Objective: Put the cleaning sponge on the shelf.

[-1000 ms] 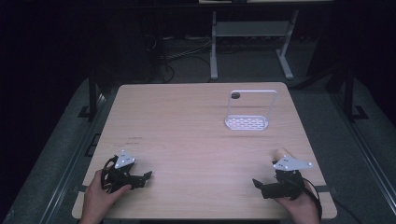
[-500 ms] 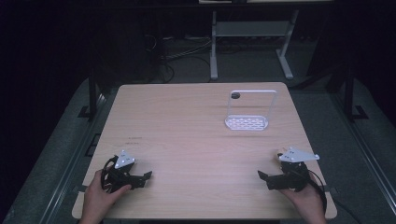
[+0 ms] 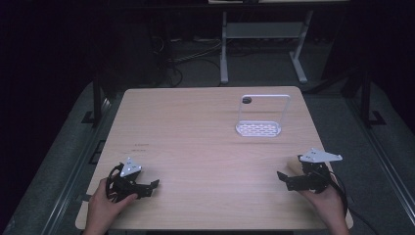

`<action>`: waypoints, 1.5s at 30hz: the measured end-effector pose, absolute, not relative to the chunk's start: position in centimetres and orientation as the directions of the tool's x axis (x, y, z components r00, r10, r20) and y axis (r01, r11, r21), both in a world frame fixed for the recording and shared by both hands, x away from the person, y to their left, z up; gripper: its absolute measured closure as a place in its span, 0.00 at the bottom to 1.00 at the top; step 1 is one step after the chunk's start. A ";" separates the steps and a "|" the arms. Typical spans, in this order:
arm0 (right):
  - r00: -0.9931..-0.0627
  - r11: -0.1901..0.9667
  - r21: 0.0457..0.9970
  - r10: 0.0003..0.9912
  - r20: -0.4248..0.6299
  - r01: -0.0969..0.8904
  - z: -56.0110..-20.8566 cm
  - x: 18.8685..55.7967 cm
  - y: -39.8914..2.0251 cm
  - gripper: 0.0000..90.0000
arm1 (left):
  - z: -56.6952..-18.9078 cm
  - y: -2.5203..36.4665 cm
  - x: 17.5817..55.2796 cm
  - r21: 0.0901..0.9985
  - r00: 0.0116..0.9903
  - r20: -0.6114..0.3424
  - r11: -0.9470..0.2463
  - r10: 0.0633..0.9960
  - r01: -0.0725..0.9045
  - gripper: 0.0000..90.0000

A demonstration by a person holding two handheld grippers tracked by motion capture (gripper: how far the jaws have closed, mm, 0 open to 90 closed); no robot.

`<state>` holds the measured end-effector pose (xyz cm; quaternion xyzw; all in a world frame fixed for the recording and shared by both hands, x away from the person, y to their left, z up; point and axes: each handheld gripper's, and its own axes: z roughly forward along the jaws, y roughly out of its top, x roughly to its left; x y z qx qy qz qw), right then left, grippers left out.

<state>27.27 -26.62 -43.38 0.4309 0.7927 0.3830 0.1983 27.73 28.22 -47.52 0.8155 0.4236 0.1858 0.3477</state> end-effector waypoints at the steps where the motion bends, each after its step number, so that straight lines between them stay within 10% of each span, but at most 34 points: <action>1: -0.546 0.336 0.777 0.837 0.012 0.532 -43.4 27.4 -26.8 0.03 | -47.5 28.2 27.7 0.725 0.572 0.009 -0.399 0.820 0.562 0.14; 39: -0.485 0.303 0.730 0.873 0.044 0.613 -47.2 29.2 -30.9 0.03 | -47.5 28.2 27.7 0.725 0.572 0.008 -0.398 0.820 0.562 0.14; 45: -0.488 0.307 0.728 0.872 0.043 0.613 -47.3 29.0 -31.2 0.16 | -47.5 28.2 27.7 0.725 0.572 0.008 -0.399 0.820 0.562 0.14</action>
